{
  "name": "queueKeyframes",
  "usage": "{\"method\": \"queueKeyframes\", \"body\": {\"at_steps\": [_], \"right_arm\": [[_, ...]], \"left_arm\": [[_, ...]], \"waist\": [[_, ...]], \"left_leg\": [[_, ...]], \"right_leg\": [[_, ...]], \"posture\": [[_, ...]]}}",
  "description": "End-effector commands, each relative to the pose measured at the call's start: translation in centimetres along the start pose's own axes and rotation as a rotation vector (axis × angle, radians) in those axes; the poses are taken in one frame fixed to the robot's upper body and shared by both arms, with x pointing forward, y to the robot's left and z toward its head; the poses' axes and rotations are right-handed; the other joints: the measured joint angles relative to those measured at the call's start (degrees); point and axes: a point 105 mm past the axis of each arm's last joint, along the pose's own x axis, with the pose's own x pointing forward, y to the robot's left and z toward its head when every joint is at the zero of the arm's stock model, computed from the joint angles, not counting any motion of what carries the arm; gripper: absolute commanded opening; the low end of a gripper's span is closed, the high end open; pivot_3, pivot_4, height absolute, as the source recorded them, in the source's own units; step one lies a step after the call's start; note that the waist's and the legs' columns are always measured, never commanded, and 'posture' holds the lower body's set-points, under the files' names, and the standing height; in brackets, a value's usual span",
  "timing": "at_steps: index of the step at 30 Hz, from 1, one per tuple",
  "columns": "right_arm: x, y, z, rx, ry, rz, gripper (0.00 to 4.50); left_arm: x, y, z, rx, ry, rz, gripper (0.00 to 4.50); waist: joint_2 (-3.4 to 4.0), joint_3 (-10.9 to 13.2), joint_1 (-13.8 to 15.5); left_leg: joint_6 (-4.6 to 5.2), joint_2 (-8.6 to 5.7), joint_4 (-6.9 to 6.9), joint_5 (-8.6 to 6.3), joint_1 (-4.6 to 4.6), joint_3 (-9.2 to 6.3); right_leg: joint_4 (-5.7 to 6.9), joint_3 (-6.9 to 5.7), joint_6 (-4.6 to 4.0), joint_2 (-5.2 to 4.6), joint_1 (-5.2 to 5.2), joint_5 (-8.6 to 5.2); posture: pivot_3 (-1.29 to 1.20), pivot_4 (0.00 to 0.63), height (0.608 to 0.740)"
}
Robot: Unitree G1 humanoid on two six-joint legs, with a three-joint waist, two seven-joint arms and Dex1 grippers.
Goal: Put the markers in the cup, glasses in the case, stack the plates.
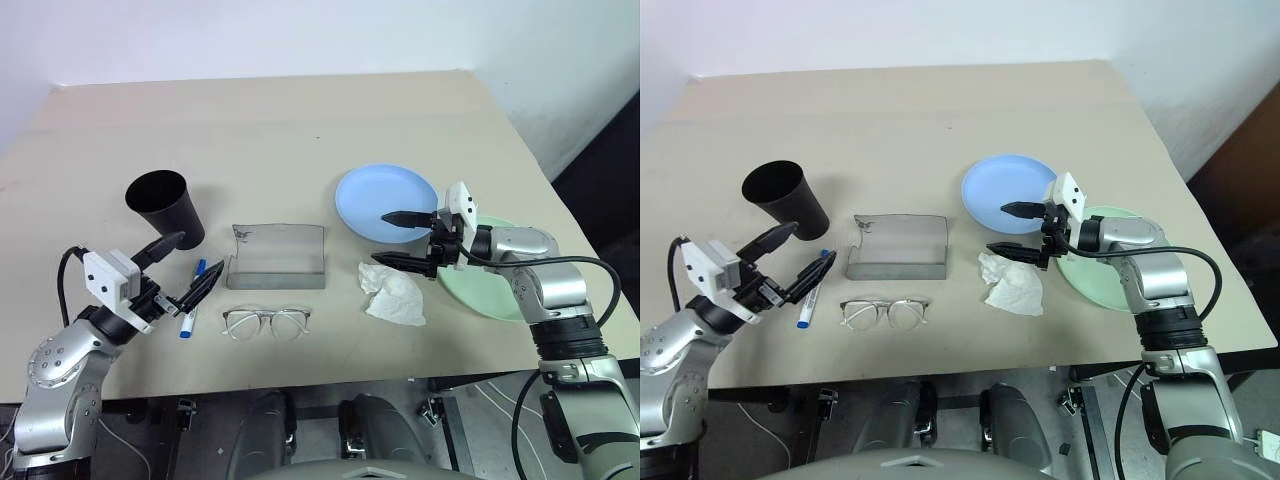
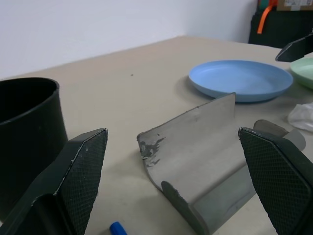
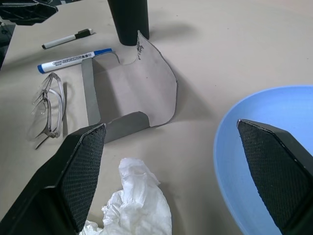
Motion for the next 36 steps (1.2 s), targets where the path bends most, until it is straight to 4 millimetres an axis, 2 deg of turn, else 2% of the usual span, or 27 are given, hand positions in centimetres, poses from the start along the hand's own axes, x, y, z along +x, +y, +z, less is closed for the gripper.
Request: {"method": "queueKeyframes", "body": {"at_steps": [1, 7, 14, 17, 21, 26, 31, 36], "right_arm": [[-0.6, -0.5, 1.5, -0.058, -0.038, -0.038, 4.5], [-0.7, 0.0, 1.3, -0.041, -0.051, -0.047, 4.5], [-1.5, -0.6, 1.2, -0.044, -0.031, -0.113, 4.5], [-2.3, -1.0, 1.0, -0.042, -0.009, -0.14, 4.5], [-4.2, -2.5, 1.4, -0.042, 0.034, -0.227, 4.5], [-6.0, -3.5, 1.4, 0.004, 0.148, -0.285, 4.5], [-7.5, -3.3, 0.9, 0.082, 0.251, -0.294, 4.5], [-8.1, -1.5, 0.2, 0.154, 0.349, -0.256, 4.5]], "left_arm": [[0.9, -0.4, 1.1, 0.022, -0.04, -0.026, 4.48], [2.2, -1.4, 1.6, 0.002, -0.057, -0.058, 4.48], [2.7, -1.7, 1.9, -0.001, -0.032, -0.098, 4.48], [3.2, -2.0, 2.1, -0.006, -0.034, -0.11, 4.48], [4.2, -2.7, 2.3, -0.022, -0.047, -0.15, 4.48], [5.4, -3.2, 1.9, -0.008, -0.014, -0.186, 4.48], [6.3, -4.1, 2.1, -0.03, -0.012, -0.243, 4.48], [6.8, -5.2, 1.5, -0.024, 0.033, -0.332, 4.48]], "waist": [[0.0, 0.0, 0.0], [0.0, 0.0, 0.0], [0.0, 0.0, 0.0], [0.0, 0.0, 0.0], [0.0, 0.0, 0.2], [0.0, 0.0, 0.1], [0.0, 0.0, 0.0], [0.01, 0.0, 0.1]], "left_leg": [[0.0, 0.0, 0.0, 0.0, 0.0, 0.0], [0.0, 0.0, -0.01, 0.0, -0.01, 0.01], [0.0, 0.0, 0.0, 0.0, 0.01, 0.02], [0.0, -0.01, 0.0, 0.0, 0.0, 0.02], [0.02, -0.02, 0.03, 0.01, 0.0, 0.02], [0.03, -0.02, 0.02, 0.02, 0.0, 0.03], [0.03, -0.02, 0.0, 0.02, -0.01, 0.06], [0.04, -0.02, -0.01, 0.02, -0.02, 0.07]], "right_leg": [[0.0, 0.0, 0.0, 0.0, 0.0, 0.0], [-0.01, 0.0, 0.0, 0.0, 0.0, 0.0], [0.0, 0.02, 0.03, 0.01, 0.01, 0.02], [0.0, 0.02, 0.04, 0.01, 0.01, 0.02], [-0.01, 0.02, 0.06, 0.0, 0.03, 0.03], [0.0, 0.03, 0.06, 0.0, 0.01, 0.03], [-0.02, 0.06, 0.07, 0.01, 0.0, 0.03], [-0.01, 0.08, 0.07, 0.01, -0.04, 0.03]], "posture": [[0.0, 0.15, 0.715], [0.0, 0.15, 0.715], [0.0, 0.15, 0.715], [0.0, 0.15, 0.715], [0.0, 0.15, 0.715], [0.0, 0.15, 0.715], [0.0, 0.15, 0.715], [0.0, 0.15, 0.715]]}}
